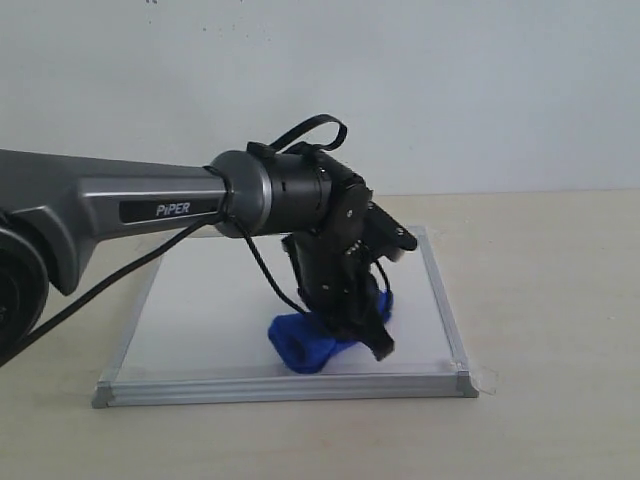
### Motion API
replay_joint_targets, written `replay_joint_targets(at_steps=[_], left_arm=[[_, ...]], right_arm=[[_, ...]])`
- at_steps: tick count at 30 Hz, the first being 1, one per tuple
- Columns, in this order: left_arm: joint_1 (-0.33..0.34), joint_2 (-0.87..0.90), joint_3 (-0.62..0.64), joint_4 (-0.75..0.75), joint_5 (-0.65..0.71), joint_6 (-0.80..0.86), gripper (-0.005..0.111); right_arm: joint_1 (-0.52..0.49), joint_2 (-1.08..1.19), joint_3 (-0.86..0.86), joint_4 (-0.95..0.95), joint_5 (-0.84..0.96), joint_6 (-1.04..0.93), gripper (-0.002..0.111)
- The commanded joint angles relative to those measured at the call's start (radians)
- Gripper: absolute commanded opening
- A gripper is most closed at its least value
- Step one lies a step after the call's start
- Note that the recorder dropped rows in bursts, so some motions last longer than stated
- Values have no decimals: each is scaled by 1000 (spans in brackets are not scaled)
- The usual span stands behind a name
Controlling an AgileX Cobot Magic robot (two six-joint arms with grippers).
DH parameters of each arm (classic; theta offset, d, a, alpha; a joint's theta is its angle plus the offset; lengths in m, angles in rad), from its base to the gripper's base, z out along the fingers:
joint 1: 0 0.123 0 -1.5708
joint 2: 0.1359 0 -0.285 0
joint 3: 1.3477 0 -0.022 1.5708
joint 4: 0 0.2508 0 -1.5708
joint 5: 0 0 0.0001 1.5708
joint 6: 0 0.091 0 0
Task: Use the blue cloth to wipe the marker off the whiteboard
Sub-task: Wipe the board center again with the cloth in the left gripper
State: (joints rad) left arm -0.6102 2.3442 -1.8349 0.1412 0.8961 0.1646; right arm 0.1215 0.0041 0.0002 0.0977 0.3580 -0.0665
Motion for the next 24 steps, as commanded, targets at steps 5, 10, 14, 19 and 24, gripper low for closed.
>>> replay_joint_targets(at_steps=[5,10,14,19,24], left_arm=[[-40,25,-4,-221,-13,143,4],[23,27,-4,11,-22,-87,4],[105,27,-4,61,10,-151,4],[189,27,-4,75,87,-216,4],[112,27,-4,-110,155,48,4]], right_arm=[[-2,-4,0,0,-6,0,0],[-2,-4,0,0,-6,0,0],[-2,-4,0,0,-6,0,0],[-2,-4,0,0,-6,0,0],[-2,-4,0,0,-6,0,0]])
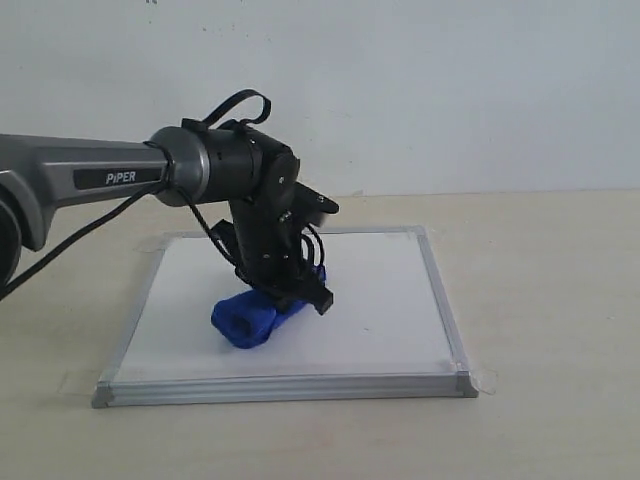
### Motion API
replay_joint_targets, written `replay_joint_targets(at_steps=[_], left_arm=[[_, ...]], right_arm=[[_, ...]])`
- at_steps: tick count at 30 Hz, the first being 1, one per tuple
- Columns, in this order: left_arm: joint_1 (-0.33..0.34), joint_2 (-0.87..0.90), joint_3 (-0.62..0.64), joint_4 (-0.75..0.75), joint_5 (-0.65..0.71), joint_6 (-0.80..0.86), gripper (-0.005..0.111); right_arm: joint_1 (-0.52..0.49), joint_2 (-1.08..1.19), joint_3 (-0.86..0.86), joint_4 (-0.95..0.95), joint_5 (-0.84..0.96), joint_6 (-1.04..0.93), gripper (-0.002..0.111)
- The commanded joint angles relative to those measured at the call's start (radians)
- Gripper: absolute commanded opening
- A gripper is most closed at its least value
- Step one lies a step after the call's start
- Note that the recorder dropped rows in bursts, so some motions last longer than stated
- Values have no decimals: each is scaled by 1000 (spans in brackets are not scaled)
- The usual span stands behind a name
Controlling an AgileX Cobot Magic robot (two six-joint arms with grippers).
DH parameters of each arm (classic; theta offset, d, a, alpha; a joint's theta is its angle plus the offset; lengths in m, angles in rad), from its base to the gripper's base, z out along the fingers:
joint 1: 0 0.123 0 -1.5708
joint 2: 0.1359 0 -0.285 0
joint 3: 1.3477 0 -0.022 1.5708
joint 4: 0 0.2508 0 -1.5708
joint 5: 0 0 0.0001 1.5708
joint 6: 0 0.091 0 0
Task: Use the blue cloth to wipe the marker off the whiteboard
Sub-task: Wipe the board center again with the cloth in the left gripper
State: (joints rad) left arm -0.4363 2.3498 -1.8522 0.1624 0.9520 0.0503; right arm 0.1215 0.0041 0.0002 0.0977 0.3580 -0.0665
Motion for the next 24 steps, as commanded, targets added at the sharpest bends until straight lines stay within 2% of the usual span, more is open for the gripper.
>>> replay_joint_targets(at_steps=[1,3,5,9,15,24], left_arm=[[-112,21,13,-149,99,244,4],[-195,21,13,-149,99,354,4],[-250,19,13,-149,89,418,4],[-270,19,-29,-146,57,397,4],[-191,21,-84,-7,11,216,4],[-14,32,-92,14,37,59,4]], right_arm=[[-2,-4,0,0,-6,0,0],[-2,-4,0,0,-6,0,0],[-2,-4,0,0,-6,0,0],[-2,-4,0,0,-6,0,0],[-2,-4,0,0,-6,0,0],[-2,-4,0,0,-12,0,0]])
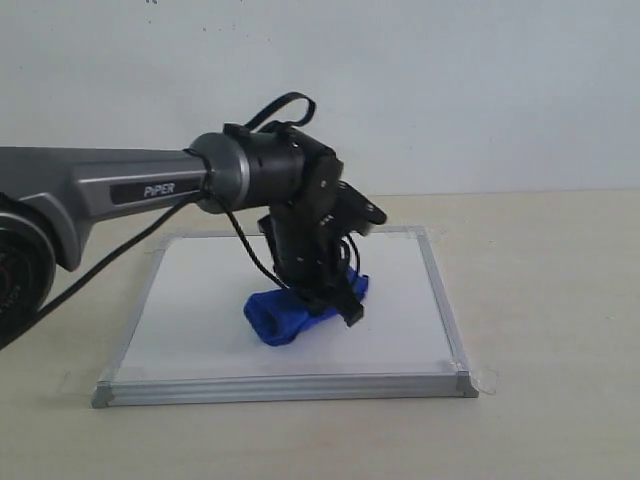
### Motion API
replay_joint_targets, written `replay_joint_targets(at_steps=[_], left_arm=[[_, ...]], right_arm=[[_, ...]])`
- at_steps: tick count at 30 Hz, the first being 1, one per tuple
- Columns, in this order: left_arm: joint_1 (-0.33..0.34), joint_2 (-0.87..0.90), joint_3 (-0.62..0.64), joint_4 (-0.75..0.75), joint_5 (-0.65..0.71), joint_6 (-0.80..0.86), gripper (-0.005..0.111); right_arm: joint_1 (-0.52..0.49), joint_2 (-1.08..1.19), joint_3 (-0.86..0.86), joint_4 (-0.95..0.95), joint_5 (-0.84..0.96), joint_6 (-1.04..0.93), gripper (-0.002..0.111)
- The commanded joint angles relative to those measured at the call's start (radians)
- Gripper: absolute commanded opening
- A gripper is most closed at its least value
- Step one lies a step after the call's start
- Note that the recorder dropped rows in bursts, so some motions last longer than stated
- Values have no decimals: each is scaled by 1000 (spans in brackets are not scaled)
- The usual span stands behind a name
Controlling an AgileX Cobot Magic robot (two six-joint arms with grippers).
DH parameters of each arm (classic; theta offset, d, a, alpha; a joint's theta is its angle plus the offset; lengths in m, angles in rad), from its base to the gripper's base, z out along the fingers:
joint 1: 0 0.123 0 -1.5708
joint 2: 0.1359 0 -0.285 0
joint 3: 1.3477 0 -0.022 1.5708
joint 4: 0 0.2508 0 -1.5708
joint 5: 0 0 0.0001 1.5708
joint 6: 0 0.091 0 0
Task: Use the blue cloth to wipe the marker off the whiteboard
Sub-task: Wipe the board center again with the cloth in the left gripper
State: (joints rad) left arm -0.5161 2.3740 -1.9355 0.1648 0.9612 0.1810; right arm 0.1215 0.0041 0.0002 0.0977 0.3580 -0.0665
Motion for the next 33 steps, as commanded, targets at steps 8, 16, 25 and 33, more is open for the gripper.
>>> replay_joint_targets(at_steps=[8,16,25,33], left_arm=[[53,19,-9,-173,102,86,4],[-95,30,-11,-294,164,424,4],[-122,40,-42,-248,-31,340,4],[-30,99,-42,-62,-74,167,4]], right_arm=[[-2,-4,0,0,-25,0,0],[-2,-4,0,0,-25,0,0],[-2,-4,0,0,-25,0,0],[-2,-4,0,0,-25,0,0]])
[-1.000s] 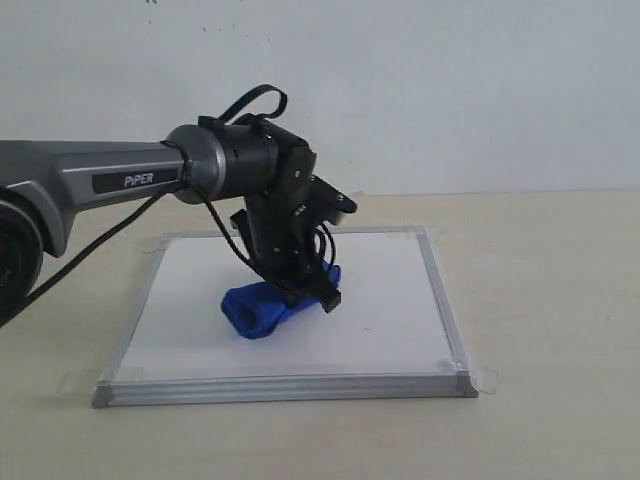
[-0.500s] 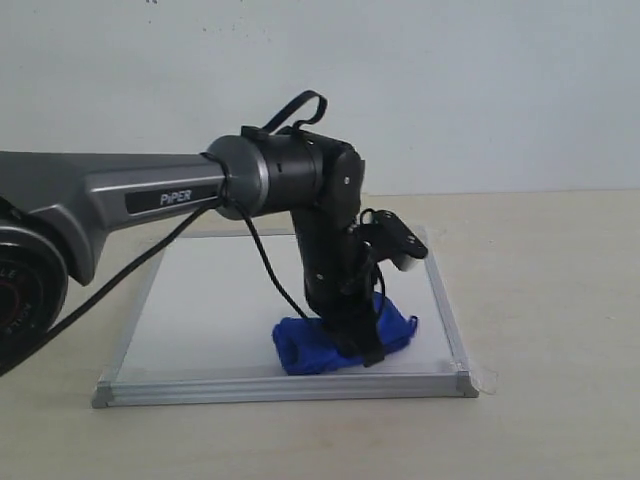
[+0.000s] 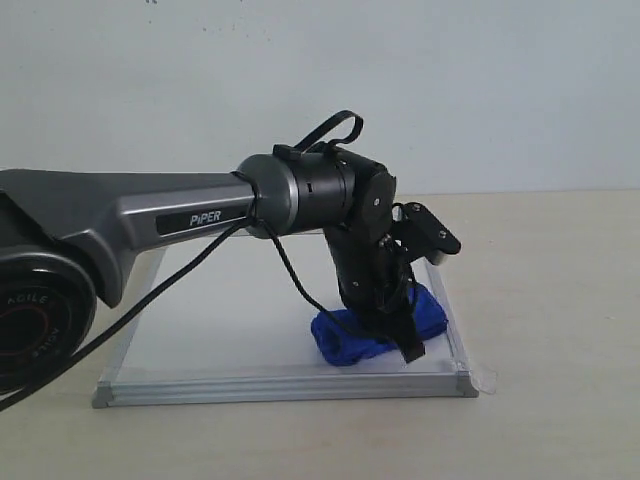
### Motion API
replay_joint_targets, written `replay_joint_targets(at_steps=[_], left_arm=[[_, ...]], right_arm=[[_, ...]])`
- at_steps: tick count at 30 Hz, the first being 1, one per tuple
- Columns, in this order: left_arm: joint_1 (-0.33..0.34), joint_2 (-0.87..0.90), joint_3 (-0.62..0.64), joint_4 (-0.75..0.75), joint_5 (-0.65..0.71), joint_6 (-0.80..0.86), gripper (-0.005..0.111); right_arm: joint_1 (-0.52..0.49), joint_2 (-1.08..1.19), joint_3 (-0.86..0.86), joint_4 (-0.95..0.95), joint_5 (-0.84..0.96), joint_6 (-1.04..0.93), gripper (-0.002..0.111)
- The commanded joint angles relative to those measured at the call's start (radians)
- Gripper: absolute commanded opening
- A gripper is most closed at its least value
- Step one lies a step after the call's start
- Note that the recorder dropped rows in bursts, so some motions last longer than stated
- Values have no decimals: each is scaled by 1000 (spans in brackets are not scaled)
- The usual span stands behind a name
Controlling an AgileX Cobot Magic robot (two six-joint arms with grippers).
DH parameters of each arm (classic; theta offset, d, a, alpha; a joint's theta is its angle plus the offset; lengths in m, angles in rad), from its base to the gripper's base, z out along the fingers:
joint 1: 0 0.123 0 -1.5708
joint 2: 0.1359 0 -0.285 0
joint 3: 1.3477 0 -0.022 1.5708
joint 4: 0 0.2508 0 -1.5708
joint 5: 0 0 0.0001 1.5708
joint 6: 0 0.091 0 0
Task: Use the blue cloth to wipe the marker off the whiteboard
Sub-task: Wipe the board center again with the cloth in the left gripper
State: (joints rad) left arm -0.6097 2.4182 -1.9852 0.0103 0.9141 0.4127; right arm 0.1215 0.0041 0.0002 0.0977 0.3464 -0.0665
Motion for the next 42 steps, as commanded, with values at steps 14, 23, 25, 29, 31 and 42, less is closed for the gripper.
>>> replay_joint_targets(at_steps=[14,23,25,29,31,42], left_arm=[[93,24,8,25,111,-16,4],[0,-15,8,-321,86,299,4],[-2,-12,8,-270,40,236,4],[22,-3,8,-72,5,71,4],[52,2,8,37,4,-41,4],[269,8,8,190,85,-413,4]], right_arm=[[-2,-4,0,0,-13,0,0],[-2,-4,0,0,-13,0,0],[-2,-4,0,0,-13,0,0],[-2,-4,0,0,-13,0,0],[-2,-4,0,0,-13,0,0],[-2,-4,0,0,-13,0,0]])
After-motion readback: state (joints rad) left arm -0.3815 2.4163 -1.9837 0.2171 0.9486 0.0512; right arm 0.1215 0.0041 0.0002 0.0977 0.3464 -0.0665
